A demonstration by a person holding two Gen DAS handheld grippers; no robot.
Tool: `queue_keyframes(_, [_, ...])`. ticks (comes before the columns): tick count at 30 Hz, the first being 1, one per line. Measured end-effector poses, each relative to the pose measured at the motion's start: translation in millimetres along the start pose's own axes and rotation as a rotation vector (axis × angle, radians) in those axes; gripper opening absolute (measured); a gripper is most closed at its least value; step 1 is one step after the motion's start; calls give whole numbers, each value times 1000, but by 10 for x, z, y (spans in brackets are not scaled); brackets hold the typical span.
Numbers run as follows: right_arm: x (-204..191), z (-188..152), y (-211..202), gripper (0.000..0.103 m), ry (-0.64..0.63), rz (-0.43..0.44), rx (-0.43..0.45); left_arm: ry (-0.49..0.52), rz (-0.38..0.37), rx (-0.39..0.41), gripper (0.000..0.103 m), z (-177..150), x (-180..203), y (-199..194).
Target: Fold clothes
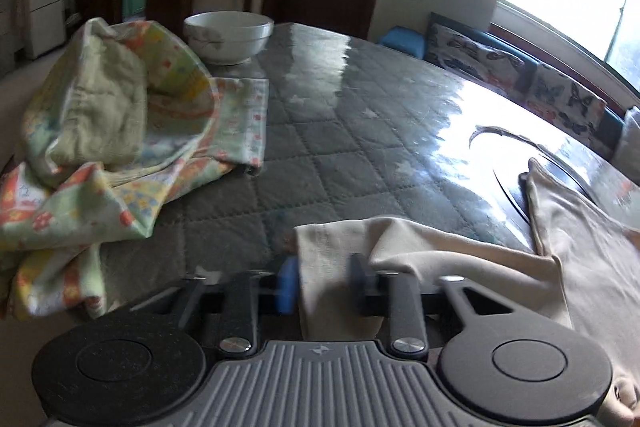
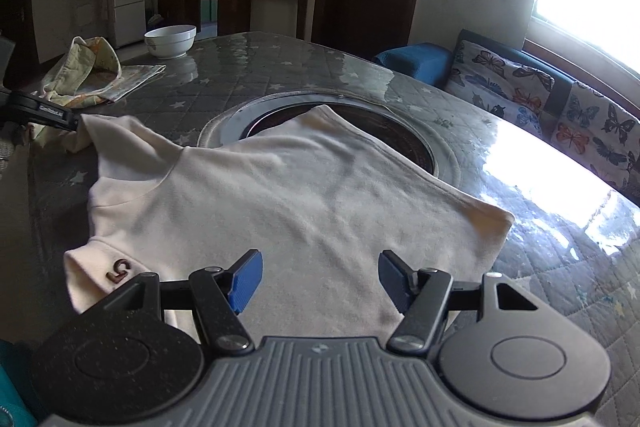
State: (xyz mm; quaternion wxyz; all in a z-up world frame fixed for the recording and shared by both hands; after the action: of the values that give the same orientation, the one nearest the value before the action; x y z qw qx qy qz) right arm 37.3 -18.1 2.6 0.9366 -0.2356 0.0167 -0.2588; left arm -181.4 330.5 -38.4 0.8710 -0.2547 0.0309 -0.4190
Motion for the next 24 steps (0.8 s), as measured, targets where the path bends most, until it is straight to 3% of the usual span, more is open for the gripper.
queue_keyframes(5, [-57,-22,-19,66,10,-2,-7,83,-23,59,7,170,48,39])
queue_keyframes(11, [-129,-81,-47,66,17,4,-26,227,2,142,7,502,67,197])
queue_keyframes(18, [-224,-163,-37,66,17,21,-52,351,56,80,7,432,36,640])
queue_keyframes(21, [-251,-174,-36,66,16,24,-57,337,105,45,8,370,-69,763])
queue_keyframes(24, [-264,-150,-60,66,14,29,-48,297,108,50,9,355,-122,687])
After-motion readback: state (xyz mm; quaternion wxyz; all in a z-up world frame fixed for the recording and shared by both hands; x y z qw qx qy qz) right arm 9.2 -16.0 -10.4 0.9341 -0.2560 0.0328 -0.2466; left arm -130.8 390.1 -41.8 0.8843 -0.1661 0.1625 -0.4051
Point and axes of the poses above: each gripper's, at about its wrist camera, not at the fingertips, and y roughly the way its jaws point, x to its right, z to its top, the point moved 3 cm from there along y, roughly the way its jaws point, and after that the axes turned 15 degrees about x, right-handed, at the moved point
